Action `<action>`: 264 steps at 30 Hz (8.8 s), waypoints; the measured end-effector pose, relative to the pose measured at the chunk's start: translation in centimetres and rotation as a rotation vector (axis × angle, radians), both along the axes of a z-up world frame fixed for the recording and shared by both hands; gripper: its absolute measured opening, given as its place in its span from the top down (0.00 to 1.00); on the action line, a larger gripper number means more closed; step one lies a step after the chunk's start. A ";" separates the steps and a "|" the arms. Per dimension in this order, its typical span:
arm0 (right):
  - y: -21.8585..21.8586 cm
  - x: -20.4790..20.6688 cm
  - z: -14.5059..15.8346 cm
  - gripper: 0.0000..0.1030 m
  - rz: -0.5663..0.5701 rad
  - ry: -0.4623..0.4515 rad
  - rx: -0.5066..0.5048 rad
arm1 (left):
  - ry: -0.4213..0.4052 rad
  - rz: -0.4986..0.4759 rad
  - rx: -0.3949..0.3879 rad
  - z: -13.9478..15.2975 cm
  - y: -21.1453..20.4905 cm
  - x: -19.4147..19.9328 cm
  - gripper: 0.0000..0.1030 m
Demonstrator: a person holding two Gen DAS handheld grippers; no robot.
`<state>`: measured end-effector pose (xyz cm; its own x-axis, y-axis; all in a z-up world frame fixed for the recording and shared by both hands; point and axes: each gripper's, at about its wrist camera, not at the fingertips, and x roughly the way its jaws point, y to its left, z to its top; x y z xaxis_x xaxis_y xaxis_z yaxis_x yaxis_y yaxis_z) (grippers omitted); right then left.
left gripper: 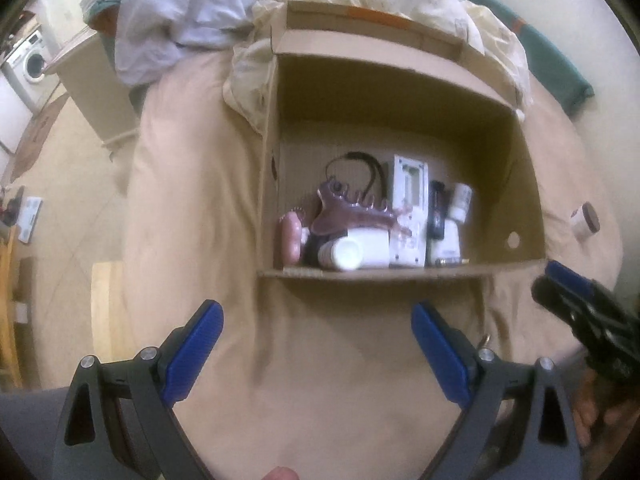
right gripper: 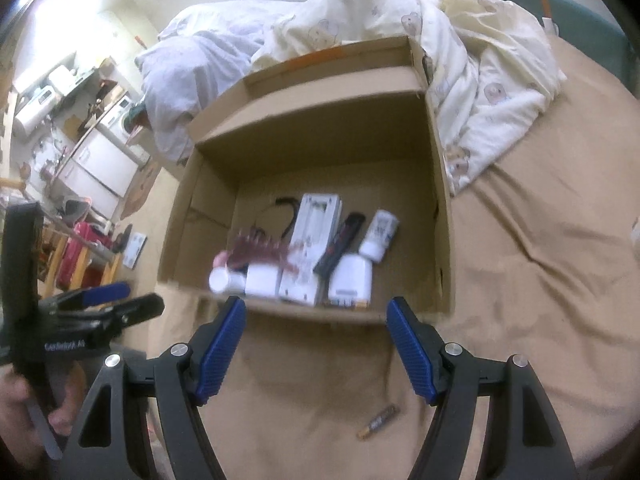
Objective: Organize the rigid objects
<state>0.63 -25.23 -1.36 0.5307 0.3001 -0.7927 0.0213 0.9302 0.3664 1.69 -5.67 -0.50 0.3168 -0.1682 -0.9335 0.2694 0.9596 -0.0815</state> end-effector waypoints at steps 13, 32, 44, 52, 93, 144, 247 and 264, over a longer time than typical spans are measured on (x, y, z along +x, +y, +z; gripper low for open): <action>-0.2 -1.2 -3.4 0.25 -0.015 0.122 -0.061 | -0.006 0.004 0.062 -1.2 0.2 -0.5 0.09; 1.3 -0.7 -10.3 0.27 0.067 0.466 -0.125 | 0.047 0.034 0.054 -2.5 0.3 0.7 0.09; 7.2 -1.0 -10.0 0.28 0.635 0.487 -0.538 | 0.021 0.006 0.052 -2.0 -0.8 0.7 0.09; 8.5 -1.4 -11.3 0.56 0.753 0.525 -0.550 | 0.053 0.022 0.055 -2.8 -0.3 1.1 0.09; -8.6 0.2 -0.6 0.56 -0.193 0.058 0.167 | -0.043 0.029 0.093 -10.9 -16.9 -0.2 0.02; -5.4 0.7 -0.7 0.56 -0.102 0.053 0.016 | -0.174 0.022 0.079 0.8 -1.1 -1.9 0.44; 0.4 -4.1 2.1 0.00 -0.154 -0.174 -0.169 | -0.234 0.087 -0.016 3.6 2.5 -3.1 0.00; 0.9 -3.3 1.1 0.00 -0.136 -0.130 -0.192 | -0.207 0.067 -0.010 2.8 2.1 -3.3 0.00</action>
